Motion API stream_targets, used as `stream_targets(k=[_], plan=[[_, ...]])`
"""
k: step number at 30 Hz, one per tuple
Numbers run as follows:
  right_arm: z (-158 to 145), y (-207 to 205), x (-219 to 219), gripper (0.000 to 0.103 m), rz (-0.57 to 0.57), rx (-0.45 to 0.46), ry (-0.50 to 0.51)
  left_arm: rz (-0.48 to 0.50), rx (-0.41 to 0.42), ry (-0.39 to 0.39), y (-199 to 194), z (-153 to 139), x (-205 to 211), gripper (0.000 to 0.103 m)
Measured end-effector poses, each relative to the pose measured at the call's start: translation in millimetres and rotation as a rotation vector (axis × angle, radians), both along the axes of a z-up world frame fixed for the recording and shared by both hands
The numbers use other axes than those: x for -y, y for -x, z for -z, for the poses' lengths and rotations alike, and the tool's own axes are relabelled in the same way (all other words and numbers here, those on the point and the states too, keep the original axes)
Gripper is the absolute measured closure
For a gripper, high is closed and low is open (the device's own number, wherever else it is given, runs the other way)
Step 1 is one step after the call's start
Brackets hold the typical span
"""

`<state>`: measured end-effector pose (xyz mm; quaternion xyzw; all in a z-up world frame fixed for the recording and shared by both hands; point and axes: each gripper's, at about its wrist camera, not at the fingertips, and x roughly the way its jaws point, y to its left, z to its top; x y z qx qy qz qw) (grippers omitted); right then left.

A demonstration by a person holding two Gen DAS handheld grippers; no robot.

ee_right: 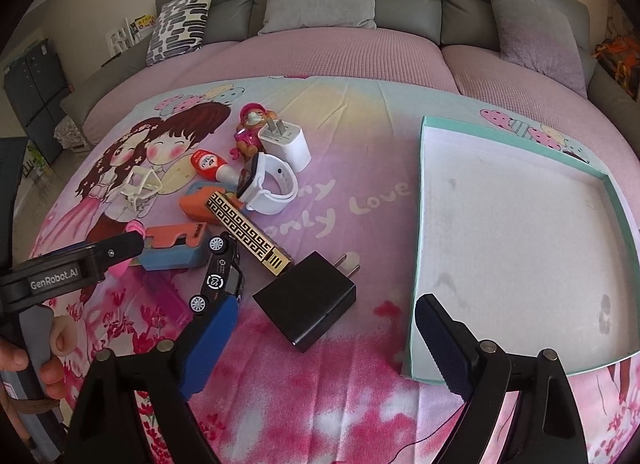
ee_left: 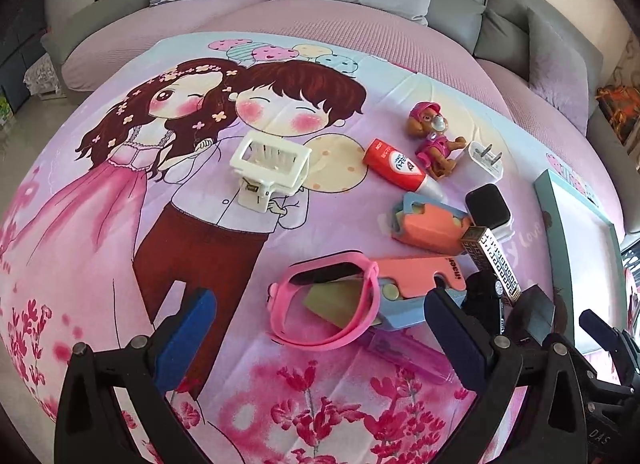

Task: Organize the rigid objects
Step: 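Grasp the black charger with the right tool while the left tool grasps the pink watch band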

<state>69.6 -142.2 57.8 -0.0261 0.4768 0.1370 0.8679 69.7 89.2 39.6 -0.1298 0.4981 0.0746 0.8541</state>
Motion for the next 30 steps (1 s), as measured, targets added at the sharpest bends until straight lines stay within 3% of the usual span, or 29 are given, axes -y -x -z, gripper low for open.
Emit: stream_targets(k=[16, 22, 26, 30], plan=[[15, -5, -8, 0.025, -0.005, -0.022, 0.013, -0.025, 0.029, 0.095, 1, 16, -12, 0.006], [20, -7, -11, 0.029, -0.020, -0.026, 0.000, -0.004, 0.060, 0.146, 1, 14, -11, 0.026], [27, -9, -11, 0.048, -0.017, -0.069, -0.033, 0.005, 0.073, 0.171, 1, 13, -11, 0.039], [27, -9, -6, 0.055, -0.003, -0.069, -0.052, 0.006, 0.073, 0.177, 2, 12, -12, 0.040]])
